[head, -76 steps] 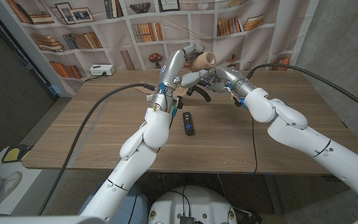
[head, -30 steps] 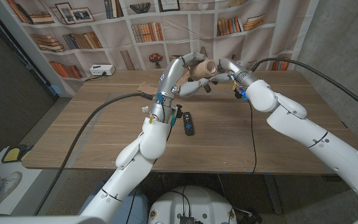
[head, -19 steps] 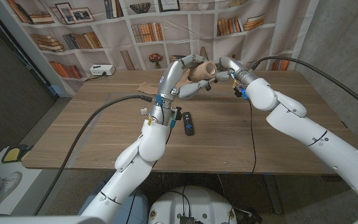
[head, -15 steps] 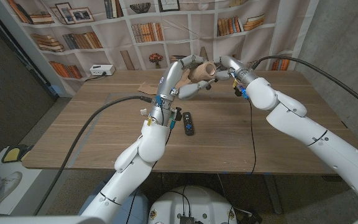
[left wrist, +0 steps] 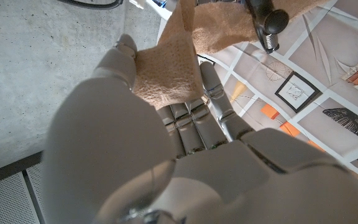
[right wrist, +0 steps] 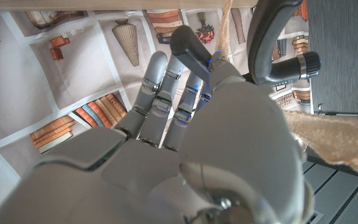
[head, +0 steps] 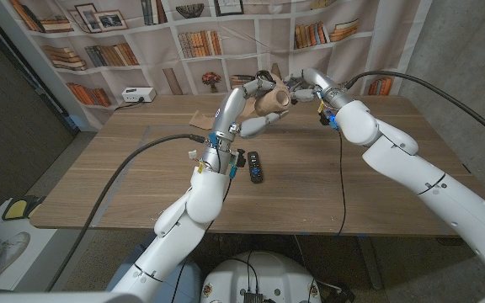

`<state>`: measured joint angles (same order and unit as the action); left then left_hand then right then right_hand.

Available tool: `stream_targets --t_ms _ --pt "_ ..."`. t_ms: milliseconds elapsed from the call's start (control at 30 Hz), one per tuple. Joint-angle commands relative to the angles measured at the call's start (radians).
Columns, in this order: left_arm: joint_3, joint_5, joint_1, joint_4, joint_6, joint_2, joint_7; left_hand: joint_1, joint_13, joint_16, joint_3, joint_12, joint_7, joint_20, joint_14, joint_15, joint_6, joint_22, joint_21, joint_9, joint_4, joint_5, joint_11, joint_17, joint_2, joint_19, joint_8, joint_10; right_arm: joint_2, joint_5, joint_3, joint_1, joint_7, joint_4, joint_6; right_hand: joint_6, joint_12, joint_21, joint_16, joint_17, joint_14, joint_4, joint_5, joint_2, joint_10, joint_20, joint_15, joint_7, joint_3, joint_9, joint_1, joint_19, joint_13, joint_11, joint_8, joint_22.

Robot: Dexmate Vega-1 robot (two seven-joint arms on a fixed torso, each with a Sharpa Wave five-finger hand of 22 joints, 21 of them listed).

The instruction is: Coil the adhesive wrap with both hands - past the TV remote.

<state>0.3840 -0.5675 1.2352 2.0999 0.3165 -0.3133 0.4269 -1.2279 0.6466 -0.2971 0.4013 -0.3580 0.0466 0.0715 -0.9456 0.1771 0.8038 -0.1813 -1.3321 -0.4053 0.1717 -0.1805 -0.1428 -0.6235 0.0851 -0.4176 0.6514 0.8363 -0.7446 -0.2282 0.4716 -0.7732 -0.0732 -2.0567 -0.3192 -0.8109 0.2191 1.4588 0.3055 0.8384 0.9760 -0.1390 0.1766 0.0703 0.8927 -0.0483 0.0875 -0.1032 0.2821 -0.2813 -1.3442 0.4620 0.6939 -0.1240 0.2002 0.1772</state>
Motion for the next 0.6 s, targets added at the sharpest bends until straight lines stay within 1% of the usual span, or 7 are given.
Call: stream_targets --t_ms 33,600 --pt "-0.001 0.029 0.014 -0.006 -0.016 -0.002 -0.009 -0.193 0.002 0.002 0.007 0.003 0.004 0.001 -0.061 0.056 0.004 0.0 -0.008 -0.034 -0.008 -0.002 0.004 -0.003 -0.2 0.004 0.008 0.008 0.003 0.055 -0.033 -0.011 -0.013 -0.001 0.028 0.001 0.01 0.004 0.001 0.004 0.067 -0.023 0.007 0.035 0.009 -0.11 0.149 0.001 0.133 -0.005 -0.032 -0.006 0.004 -0.003 0.005 0.0" --pt "-0.005 0.06 0.047 -0.003 -0.053 -0.008 -0.022 -0.194 0.005 0.007 0.007 0.007 0.001 0.0 -0.064 0.055 0.005 0.0 -0.012 -0.032 -0.008 -0.002 0.005 -0.005 -0.2 0.008 0.009 0.009 -0.017 0.11 -0.072 -0.051 -0.03 -0.026 0.065 0.002 0.011 0.005 0.001 0.007 0.067 -0.023 0.007 0.036 0.009 -0.109 0.15 0.002 0.135 -0.005 -0.033 -0.009 0.006 0.0 0.005 -0.001"
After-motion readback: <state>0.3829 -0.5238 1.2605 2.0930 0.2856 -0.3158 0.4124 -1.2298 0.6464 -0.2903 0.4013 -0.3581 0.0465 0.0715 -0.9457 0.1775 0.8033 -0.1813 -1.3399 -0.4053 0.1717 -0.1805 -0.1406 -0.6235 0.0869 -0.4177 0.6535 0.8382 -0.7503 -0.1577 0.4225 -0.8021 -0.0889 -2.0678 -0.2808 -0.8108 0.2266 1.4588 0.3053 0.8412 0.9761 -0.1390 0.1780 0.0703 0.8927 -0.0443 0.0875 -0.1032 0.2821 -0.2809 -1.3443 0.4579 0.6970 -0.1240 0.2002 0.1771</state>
